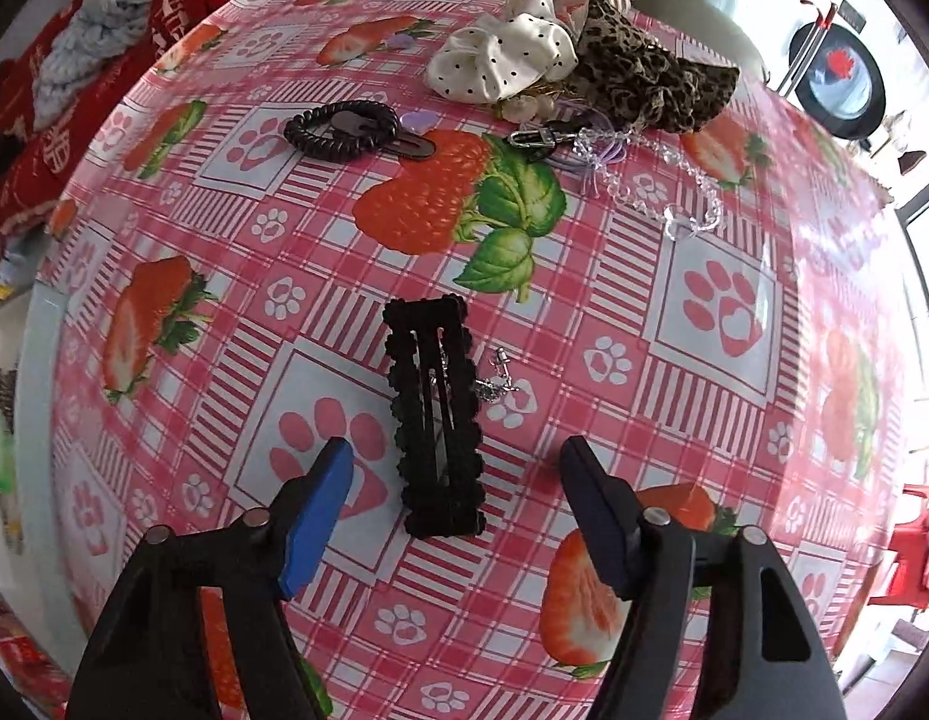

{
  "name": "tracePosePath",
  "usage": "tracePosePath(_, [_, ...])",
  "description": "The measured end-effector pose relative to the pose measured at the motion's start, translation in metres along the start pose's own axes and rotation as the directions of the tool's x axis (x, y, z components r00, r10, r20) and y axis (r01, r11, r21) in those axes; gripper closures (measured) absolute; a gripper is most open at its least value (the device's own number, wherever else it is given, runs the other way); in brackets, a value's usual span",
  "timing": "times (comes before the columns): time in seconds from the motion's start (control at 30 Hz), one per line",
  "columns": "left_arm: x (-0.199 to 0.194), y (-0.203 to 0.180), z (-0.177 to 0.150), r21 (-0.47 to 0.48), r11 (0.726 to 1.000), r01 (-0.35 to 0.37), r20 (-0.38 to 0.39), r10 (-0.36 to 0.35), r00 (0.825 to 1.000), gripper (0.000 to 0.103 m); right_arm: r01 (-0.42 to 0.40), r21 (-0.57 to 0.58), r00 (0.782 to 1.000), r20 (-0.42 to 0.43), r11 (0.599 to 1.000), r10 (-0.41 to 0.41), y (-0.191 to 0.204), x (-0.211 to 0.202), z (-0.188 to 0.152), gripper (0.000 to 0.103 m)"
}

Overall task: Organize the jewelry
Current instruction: 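Close left tool on beaded bracelet while right tool closes on black snap clip, then carry beaded bracelet with left tool into white box while right tool carries black clip, open both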

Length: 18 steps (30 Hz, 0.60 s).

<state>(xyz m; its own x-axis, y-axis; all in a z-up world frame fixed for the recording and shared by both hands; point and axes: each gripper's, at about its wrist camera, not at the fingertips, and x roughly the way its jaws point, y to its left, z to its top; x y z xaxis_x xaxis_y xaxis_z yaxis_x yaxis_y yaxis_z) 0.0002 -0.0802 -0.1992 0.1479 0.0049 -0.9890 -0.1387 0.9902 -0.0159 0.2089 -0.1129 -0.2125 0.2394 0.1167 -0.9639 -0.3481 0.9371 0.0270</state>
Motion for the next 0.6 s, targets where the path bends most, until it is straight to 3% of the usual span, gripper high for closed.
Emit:
tracePosePath(0.07, [-0.002, -0.010, -0.002, 0.028, 1.000, 0.008, 0.004, -0.008, 1.000, 0.064, 0.008, 0.002, 1.000, 0.004, 1.000, -0.008, -0.001, -0.001, 0.000, 0.039])
tracePosePath(0.13, [-0.003, -0.018, -0.003, 0.053, 0.999, 0.009, 0.009, -0.010, 1.000, 0.087, 0.014, 0.008, 1.000, 0.003, 1.000, -0.014, -0.004, -0.002, 0.001, 0.051])
tracePosePath(0.23, [-0.002, -0.024, -0.002, 0.052, 0.998, 0.031, 0.004, -0.031, 0.999, 0.087, 0.013, 0.005, 1.000, 0.008, 1.000, -0.013, -0.007, -0.005, 0.002, 0.071])
tracePosePath(0.33, [-0.002, -0.017, 0.004, 0.005, 0.997, 0.083, -0.007, -0.083, 0.997, 0.088, -0.008, 0.011, 1.000, 0.011, 1.000, 0.008, -0.010, -0.007, -0.001, 0.071])
tracePosePath(0.6, [-0.019, 0.003, 0.013, -0.051, 0.991, 0.122, 0.021, -0.121, 0.992, 0.088, -0.126, 0.042, 0.992, 0.025, 0.991, 0.125, -0.026, -0.027, -0.020, 0.071])
